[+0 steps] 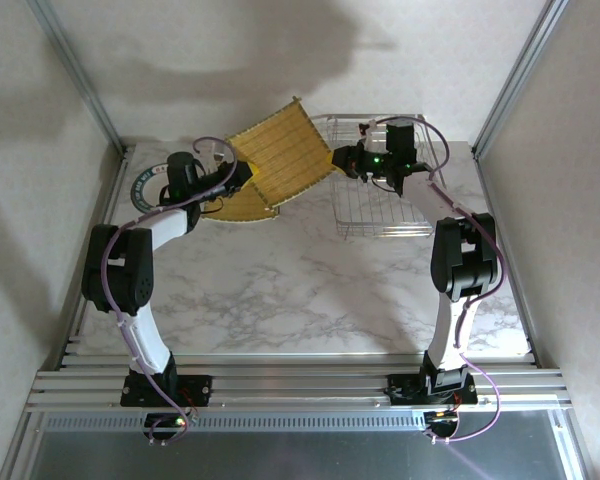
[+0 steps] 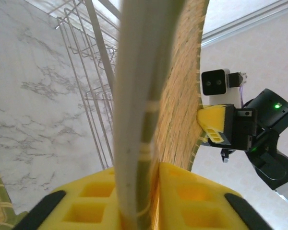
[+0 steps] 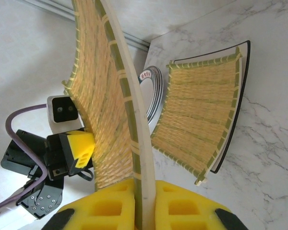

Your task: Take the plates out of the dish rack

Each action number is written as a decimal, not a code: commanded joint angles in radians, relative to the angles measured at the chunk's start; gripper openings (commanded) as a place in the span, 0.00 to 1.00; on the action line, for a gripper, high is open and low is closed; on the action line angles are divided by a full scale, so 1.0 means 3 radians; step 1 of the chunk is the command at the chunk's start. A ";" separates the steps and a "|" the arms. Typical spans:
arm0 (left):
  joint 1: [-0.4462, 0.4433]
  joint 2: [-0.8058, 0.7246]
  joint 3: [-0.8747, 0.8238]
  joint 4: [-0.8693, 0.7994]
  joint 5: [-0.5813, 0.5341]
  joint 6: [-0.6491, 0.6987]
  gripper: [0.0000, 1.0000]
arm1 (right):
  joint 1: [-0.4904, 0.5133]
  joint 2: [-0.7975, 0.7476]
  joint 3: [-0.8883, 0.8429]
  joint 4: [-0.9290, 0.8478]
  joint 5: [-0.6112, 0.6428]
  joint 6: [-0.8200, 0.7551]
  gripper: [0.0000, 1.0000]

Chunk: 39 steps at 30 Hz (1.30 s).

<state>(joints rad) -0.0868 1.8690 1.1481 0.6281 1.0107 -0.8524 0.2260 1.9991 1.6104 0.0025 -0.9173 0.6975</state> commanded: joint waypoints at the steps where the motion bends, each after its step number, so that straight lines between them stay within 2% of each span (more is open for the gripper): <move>1: -0.0053 0.0006 0.0013 0.0166 0.0108 0.0039 0.09 | 0.0065 -0.0047 0.0159 0.0118 -0.0172 -0.0027 0.00; 3: -0.0053 0.0003 0.0022 0.0161 0.0098 0.0034 0.00 | 0.0065 -0.0046 0.0174 0.0054 -0.0151 -0.0058 0.00; 5: -0.0053 0.0005 0.0024 0.0171 0.0079 0.0021 0.00 | 0.0062 -0.0042 0.0198 -0.0019 -0.0115 -0.0105 0.15; 10: -0.0008 -0.0050 -0.0102 0.0454 -0.0082 -0.0209 0.00 | 0.0013 -0.0017 0.0285 -0.0189 0.0023 -0.0125 0.63; 15: 0.0068 -0.0106 -0.0232 0.0906 -0.0189 -0.0588 0.00 | -0.0085 0.0004 0.0400 -0.0390 0.0234 -0.0149 0.98; 22: 0.0170 -0.0262 -0.0393 0.1168 -0.0513 -0.0844 0.00 | -0.0353 -0.0059 0.0658 -0.1142 0.0576 -0.0607 0.99; 27: 0.0183 -0.0444 -0.0613 0.1199 -0.1029 -0.0911 0.00 | -0.0477 -0.0321 0.0836 -0.2038 0.1210 -0.1303 0.99; 33: 0.0035 -0.0692 -0.0960 0.1137 -0.2112 -0.0942 0.00 | -0.0460 -0.0635 0.0924 -0.2991 0.2250 -0.1973 0.99; 36: -0.0141 -0.0741 -0.1104 0.1224 -0.2707 -0.0969 0.00 | -0.0442 -0.0822 0.0800 -0.3165 0.2708 -0.2112 0.99; 39: -0.0337 -0.0737 -0.1289 0.1498 -0.3313 -0.1042 0.00 | -0.0423 -0.0955 0.0704 -0.3252 0.2979 -0.2166 0.99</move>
<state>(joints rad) -0.1375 1.6901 0.7868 0.9039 0.2581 -1.1362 0.0929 1.7546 1.8450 -0.8680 -0.1909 0.1230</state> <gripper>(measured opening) 0.126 0.990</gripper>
